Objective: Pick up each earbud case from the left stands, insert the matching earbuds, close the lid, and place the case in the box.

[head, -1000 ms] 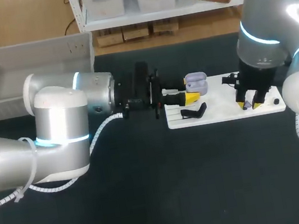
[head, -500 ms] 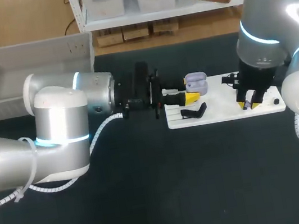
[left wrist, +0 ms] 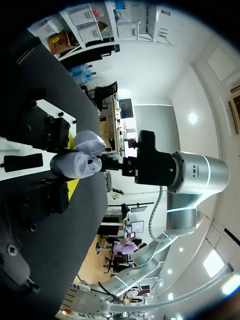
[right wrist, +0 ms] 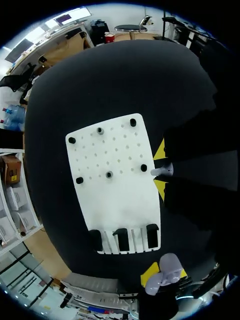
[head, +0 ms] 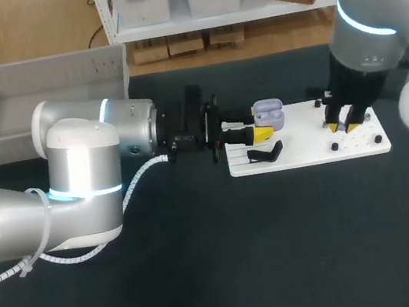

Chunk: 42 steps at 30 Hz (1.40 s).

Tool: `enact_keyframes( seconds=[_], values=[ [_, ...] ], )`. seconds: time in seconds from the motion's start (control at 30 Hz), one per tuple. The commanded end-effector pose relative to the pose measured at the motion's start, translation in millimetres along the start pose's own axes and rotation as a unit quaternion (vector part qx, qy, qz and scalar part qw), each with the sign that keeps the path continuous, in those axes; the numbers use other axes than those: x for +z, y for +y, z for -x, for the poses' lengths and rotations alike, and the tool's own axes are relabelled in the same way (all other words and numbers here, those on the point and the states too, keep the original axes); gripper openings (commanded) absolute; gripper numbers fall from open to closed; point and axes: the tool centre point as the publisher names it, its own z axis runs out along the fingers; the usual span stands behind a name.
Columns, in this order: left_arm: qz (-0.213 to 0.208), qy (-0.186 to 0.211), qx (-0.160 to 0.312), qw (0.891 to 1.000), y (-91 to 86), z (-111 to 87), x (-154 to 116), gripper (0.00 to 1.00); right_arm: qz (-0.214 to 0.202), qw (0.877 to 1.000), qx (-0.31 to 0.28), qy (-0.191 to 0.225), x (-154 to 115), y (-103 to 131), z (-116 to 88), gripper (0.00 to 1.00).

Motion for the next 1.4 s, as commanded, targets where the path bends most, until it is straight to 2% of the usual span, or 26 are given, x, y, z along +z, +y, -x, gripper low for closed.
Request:
enact_keyframes(
  seconds=[0.03, 0.33, 0.57, 0.77, 0.97, 1.2, 1.4],
  values=[
    [0.003, -0.001, 0.001, 1.000, -1.4, -0.5, 0, 0.00, -0.003, 1.000, -0.023, -0.004, -28, 3, -10, 0.00],
    [0.003, -0.001, 0.001, 1.000, -1.4, -0.5, 0, 0.00, -0.021, 0.994, -0.108, -0.021, -66, 27, -22, 0.00],
    [0.003, -0.001, 0.001, 1.000, -1.4, -0.5, 0, 0.00, -0.035, 0.989, -0.136, -0.044, -87, 48, -24, 0.00],
    [0.003, -0.001, 0.001, 1.000, -1.4, -0.5, 0, 0.00, -0.044, 0.985, -0.158, -0.047, -97, 65, -23, 0.00],
    [0.003, -0.001, 0.001, 1.000, -1.4, -0.5, 0, 0.00, -0.051, 0.980, -0.188, -0.037, -98, 85, -21, 0.00],
    [0.003, -0.001, 0.001, 1.000, -1.4, -0.5, 0, 0.00, -0.039, 0.975, -0.220, -0.015, -92, 111, -19, 0.00],
    [0.003, -0.001, 0.001, 1.000, -1.4, -0.5, 0, 0.00, -0.035, 0.971, -0.236, 0.002, -88, 122, -17, 0.00]
  ],
)
